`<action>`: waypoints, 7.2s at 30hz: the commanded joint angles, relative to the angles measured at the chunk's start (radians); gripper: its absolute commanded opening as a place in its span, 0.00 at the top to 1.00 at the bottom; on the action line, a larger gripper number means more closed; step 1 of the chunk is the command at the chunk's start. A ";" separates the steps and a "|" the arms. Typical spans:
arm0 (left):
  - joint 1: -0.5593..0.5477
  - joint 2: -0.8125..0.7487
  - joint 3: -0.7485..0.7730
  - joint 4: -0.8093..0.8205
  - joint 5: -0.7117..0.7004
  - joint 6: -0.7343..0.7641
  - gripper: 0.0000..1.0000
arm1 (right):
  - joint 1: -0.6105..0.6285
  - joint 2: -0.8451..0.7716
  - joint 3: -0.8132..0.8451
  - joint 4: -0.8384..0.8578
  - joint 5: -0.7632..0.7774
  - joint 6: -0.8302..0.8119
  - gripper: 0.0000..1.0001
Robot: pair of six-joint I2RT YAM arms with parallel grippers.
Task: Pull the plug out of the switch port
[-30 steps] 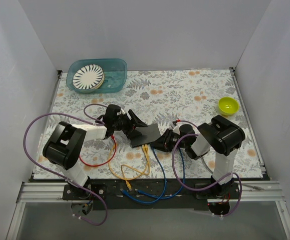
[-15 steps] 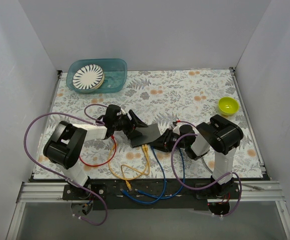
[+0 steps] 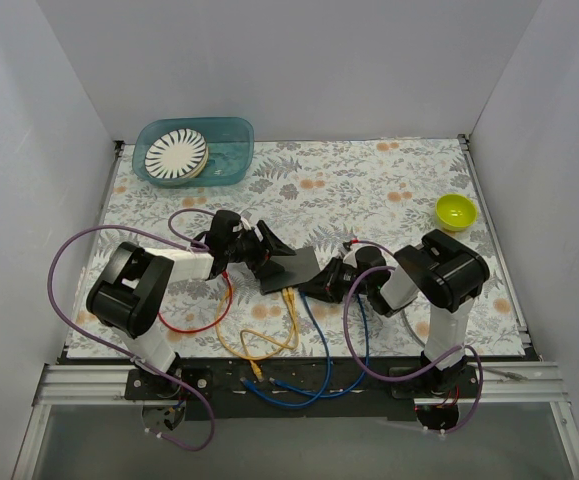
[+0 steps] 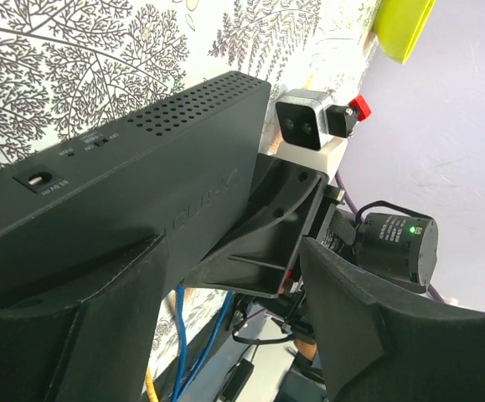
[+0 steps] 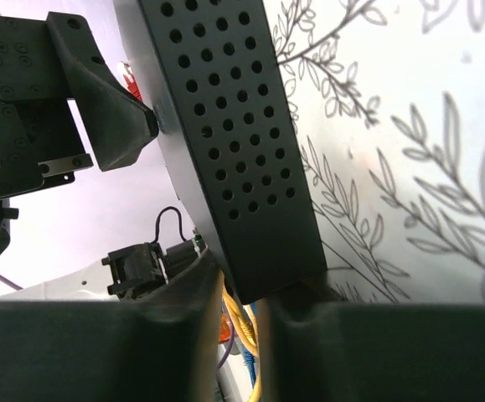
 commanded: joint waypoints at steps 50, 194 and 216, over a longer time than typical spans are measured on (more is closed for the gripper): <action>-0.131 0.057 0.025 -0.097 -0.139 -0.054 0.37 | 0.041 -0.172 0.061 -0.606 -0.058 -0.583 0.99; -0.047 -0.276 -0.107 -0.347 -0.264 0.052 0.31 | 0.142 0.070 0.262 -0.220 0.227 -0.100 0.64; -0.045 -0.236 -0.085 -0.330 -0.294 0.030 0.31 | 0.142 0.076 0.277 -0.317 0.112 -0.242 0.99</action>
